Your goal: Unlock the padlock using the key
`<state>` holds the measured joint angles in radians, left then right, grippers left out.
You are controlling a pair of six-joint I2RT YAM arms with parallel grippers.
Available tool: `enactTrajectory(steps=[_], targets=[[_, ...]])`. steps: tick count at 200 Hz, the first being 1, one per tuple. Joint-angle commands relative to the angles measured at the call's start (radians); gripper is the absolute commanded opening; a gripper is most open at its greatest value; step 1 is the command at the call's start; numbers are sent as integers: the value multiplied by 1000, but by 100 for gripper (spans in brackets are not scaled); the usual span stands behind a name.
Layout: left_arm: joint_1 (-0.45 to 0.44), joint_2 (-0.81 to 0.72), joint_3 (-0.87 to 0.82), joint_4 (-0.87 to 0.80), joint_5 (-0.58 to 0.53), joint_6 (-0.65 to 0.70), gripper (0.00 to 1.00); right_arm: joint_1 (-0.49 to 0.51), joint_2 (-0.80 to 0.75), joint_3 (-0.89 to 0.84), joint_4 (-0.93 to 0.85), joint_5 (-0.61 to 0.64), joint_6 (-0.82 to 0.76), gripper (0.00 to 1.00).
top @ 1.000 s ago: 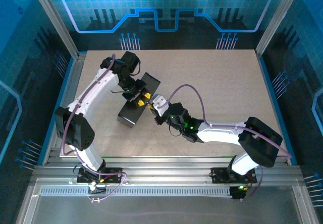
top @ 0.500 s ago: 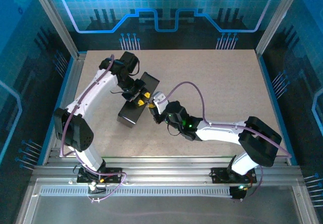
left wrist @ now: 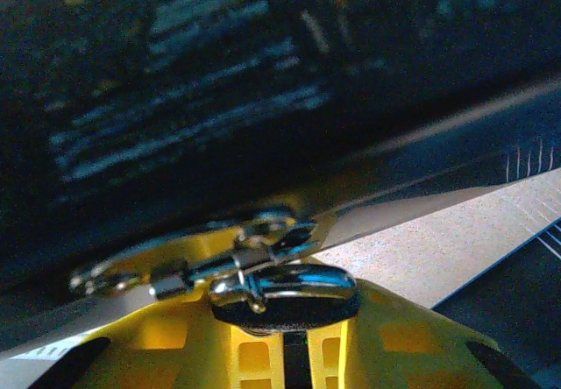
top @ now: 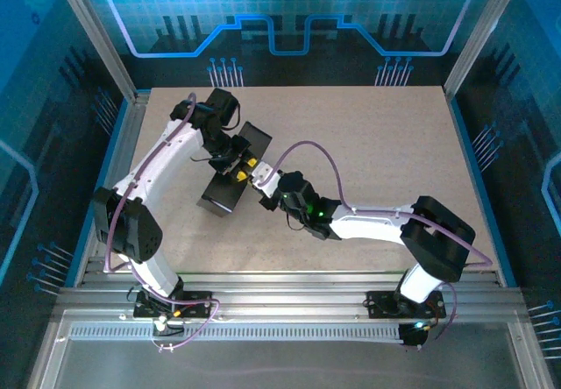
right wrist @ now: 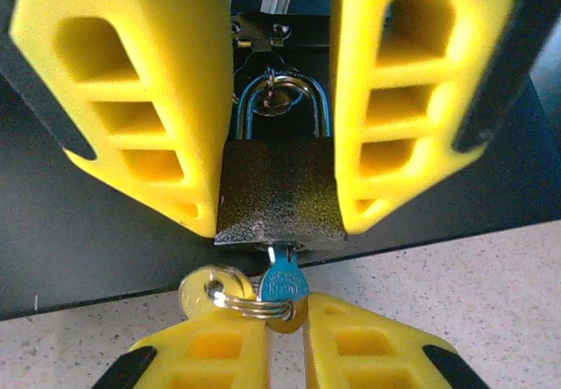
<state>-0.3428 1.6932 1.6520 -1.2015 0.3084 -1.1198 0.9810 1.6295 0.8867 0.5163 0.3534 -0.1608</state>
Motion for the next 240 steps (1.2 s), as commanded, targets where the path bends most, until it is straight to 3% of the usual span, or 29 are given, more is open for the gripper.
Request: enactTrajectory(steps=[1, 35, 65, 133, 174, 191, 240], targets=[[-38, -22, -6, -43, 190, 37, 6, 26, 10, 99, 133, -24, -66, 13], [-39, -24, -9, -46, 192, 38, 6, 23, 8, 118, 105, -31, -44, 2], [-39, -28, -15, -42, 193, 39, 6, 15, -11, 121, 79, -66, 37, 0], [-38, -41, -35, -13, 184, 21, 6, -49, -42, 106, 131, -253, 717, 0], [-36, -45, -32, -22, 173, 27, 7, -55, -32, 103, 169, -258, 945, 0], [-29, -51, -36, -25, 169, 33, 7, -57, -36, 107, 131, -269, 937, 0], [35, -75, 12, -54, 133, 82, 35, -120, -29, 93, 17, -300, 904, 0]])
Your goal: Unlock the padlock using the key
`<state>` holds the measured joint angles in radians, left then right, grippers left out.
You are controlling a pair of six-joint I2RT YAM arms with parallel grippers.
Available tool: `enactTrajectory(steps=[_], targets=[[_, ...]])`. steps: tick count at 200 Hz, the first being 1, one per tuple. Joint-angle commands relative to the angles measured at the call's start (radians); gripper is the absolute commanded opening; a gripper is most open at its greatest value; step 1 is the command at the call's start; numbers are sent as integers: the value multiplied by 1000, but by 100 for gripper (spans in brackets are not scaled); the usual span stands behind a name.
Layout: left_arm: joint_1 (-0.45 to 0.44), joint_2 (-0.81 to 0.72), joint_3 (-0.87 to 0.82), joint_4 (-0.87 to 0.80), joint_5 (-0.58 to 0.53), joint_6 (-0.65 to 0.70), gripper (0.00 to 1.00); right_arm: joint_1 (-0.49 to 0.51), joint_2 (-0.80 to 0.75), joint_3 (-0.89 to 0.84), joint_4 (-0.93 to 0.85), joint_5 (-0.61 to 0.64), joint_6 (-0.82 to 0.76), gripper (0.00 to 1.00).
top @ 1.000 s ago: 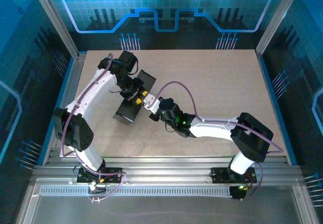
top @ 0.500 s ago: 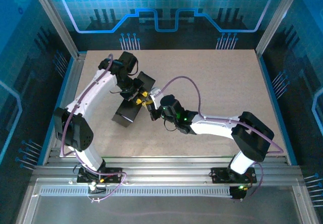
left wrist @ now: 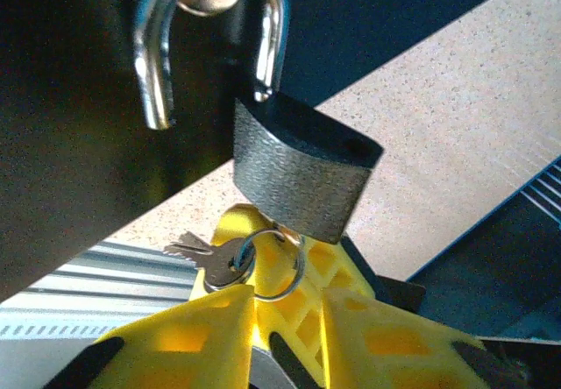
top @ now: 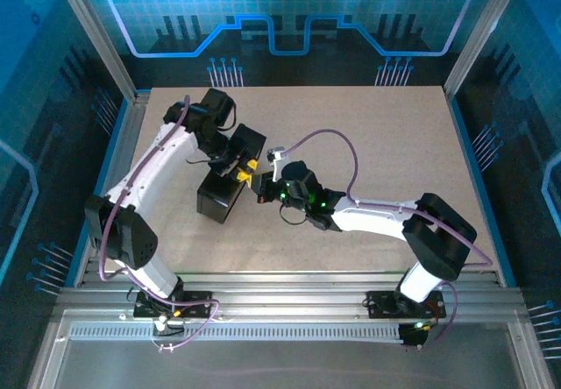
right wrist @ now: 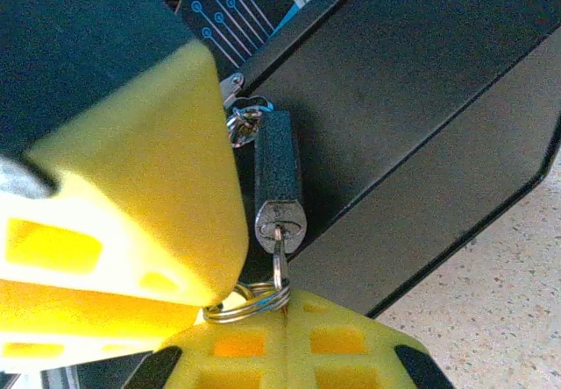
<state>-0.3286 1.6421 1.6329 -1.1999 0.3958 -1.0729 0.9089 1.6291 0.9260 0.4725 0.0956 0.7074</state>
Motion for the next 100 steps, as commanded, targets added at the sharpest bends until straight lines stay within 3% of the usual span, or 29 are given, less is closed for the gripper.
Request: enactTrajectory(steps=[1, 71, 100], targets=[[22, -25, 32, -54, 45, 35, 35, -50, -27, 53, 60, -47, 37, 0], [145, -62, 20, 59, 13, 77, 45, -143, 11, 69, 68, -169, 210, 0], [191, -53, 28, 40, -74, 161, 47, -166, 61, 102, 60, -267, 317, 0]])
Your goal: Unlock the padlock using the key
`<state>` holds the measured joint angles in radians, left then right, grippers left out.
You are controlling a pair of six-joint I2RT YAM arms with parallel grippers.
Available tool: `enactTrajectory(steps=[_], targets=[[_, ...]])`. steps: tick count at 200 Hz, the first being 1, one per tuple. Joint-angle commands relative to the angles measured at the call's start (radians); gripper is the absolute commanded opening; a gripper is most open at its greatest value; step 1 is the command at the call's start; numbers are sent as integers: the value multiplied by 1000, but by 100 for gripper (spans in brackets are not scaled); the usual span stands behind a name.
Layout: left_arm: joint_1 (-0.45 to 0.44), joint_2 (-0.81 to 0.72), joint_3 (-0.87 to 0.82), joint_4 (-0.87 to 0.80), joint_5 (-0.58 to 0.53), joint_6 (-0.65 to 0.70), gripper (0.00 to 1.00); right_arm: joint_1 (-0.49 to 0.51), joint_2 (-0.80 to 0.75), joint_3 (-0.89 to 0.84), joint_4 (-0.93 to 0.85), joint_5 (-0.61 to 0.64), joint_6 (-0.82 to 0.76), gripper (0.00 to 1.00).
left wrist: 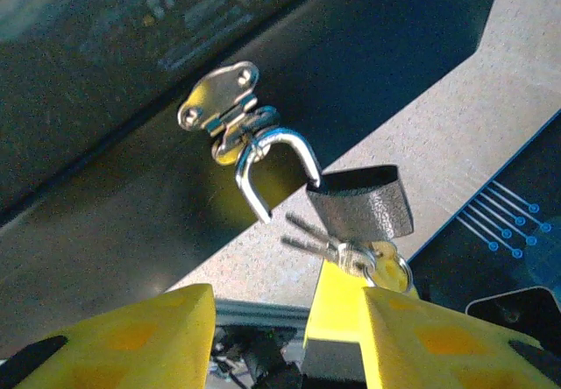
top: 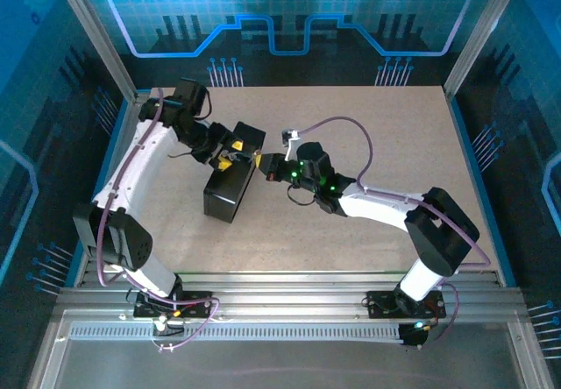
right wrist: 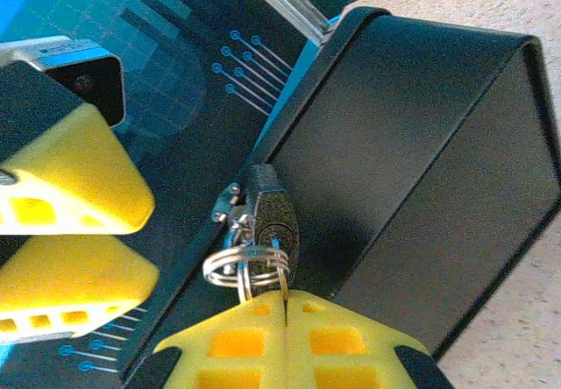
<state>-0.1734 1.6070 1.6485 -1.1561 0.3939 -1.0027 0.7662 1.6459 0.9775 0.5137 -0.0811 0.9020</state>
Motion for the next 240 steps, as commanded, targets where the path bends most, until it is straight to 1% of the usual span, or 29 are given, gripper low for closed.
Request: enactTrajectory(steps=[1, 13, 26, 45, 68, 90, 97, 117, 129, 136, 148, 160, 174, 184, 188, 213, 240], targets=[[37, -18, 12, -4, -76, 94, 47, -24, 45, 51, 18, -93, 126, 0], [43, -17, 2, 5, -109, 140, 47, -32, 61, 64, 11, -129, 164, 0], [43, -10, -18, 7, -137, 197, 46, -38, 71, 84, -35, -153, 179, 0], [45, -4, -58, 11, -202, 258, 42, -44, 74, 104, -108, -161, 159, 0], [56, -10, -115, 57, -228, 297, 41, -61, 88, 135, -172, -193, 132, 0], [72, 4, -150, 87, -205, 324, 40, -79, 103, 174, -237, -250, 61, 8], [77, 8, -159, 95, -199, 326, 40, -85, 101, 180, -288, -267, 36, 10], [86, 14, -176, 110, -183, 333, 39, -107, 78, 184, -371, -304, -67, 17], [89, 19, -177, 109, -173, 342, 39, -124, 57, 195, -436, -308, -146, 20], [90, 20, -177, 109, -166, 347, 39, -132, 45, 209, -470, -309, -193, 23], [92, 21, -179, 109, -155, 354, 39, -137, 39, 261, -556, -310, -290, 28], [95, 19, -174, 108, -143, 358, 39, -135, 55, 355, -662, -307, -413, 33], [97, 19, -155, 104, -126, 368, 42, -129, 88, 459, -770, -281, -535, 42], [98, 21, -130, 93, -121, 379, 43, -124, 114, 518, -819, -269, -612, 54], [98, 23, -116, 86, -123, 385, 44, -122, 126, 540, -834, -269, -637, 57], [99, 41, -35, 35, -147, 407, 50, -122, 203, 665, -919, -309, -763, 58], [106, 44, 23, -19, -198, 432, 56, -111, 314, 848, -1098, -328, -898, 57]])
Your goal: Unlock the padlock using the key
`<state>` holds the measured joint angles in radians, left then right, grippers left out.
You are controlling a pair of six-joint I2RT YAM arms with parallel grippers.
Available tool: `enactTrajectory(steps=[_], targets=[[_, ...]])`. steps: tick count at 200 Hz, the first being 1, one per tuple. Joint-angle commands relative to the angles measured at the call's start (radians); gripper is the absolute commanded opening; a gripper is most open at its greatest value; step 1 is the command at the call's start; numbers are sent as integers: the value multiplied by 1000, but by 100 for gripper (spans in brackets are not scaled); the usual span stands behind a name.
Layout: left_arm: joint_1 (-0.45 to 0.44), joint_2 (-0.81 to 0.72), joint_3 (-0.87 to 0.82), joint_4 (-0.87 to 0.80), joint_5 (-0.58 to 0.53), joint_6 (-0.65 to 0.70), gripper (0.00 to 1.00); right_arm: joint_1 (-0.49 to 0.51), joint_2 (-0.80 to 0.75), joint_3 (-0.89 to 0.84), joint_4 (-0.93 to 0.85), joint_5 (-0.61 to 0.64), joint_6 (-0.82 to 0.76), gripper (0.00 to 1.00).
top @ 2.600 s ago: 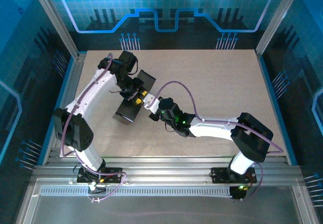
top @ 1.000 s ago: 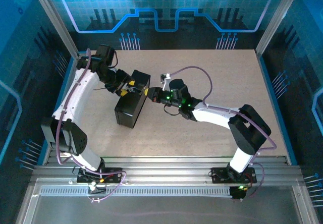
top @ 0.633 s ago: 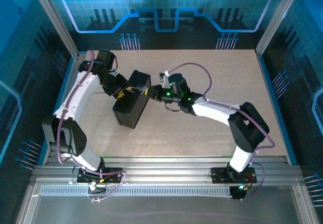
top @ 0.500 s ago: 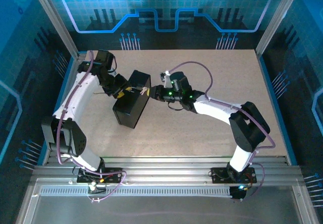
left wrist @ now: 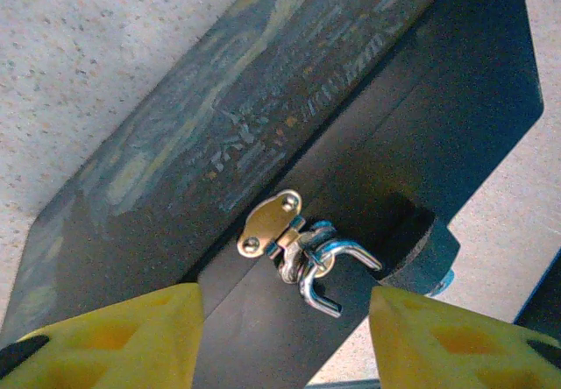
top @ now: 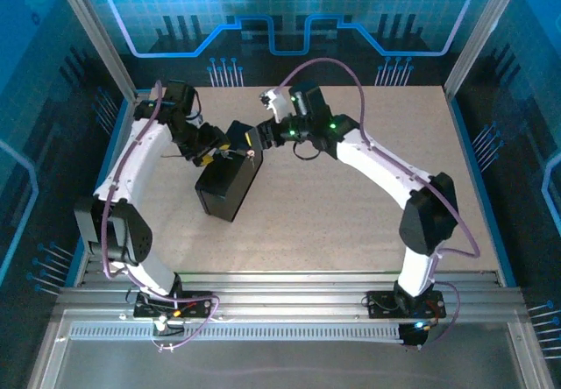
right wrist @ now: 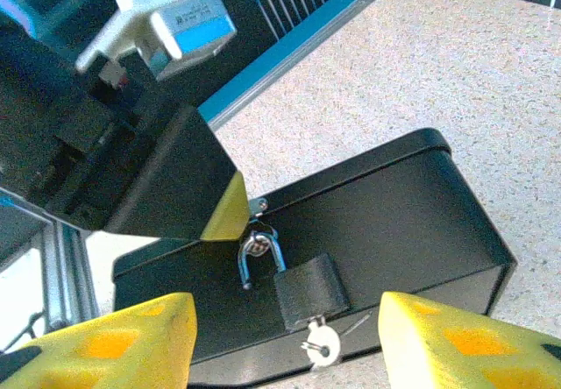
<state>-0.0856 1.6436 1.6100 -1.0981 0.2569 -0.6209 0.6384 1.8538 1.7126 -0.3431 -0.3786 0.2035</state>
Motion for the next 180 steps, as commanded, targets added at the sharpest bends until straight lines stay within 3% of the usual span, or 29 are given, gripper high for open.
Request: enactTrajectory(steps=[1, 52, 99, 141, 180], targets=[[19, 6, 62, -78, -64, 51, 57, 18, 110, 120, -246, -30, -205, 57], [45, -39, 11, -107, -114, 112, 61, 58, 242, 321, -446, 34, -385, 58], [45, -83, -131, -68, -108, 139, 61, 94, 271, 354, -474, 119, -460, 58], [44, -98, -181, -62, -70, 170, 53, 133, 315, 402, -480, 197, -512, 53], [44, -100, -213, -59, -37, 193, 47, 138, 358, 459, -490, 166, -490, 46]])
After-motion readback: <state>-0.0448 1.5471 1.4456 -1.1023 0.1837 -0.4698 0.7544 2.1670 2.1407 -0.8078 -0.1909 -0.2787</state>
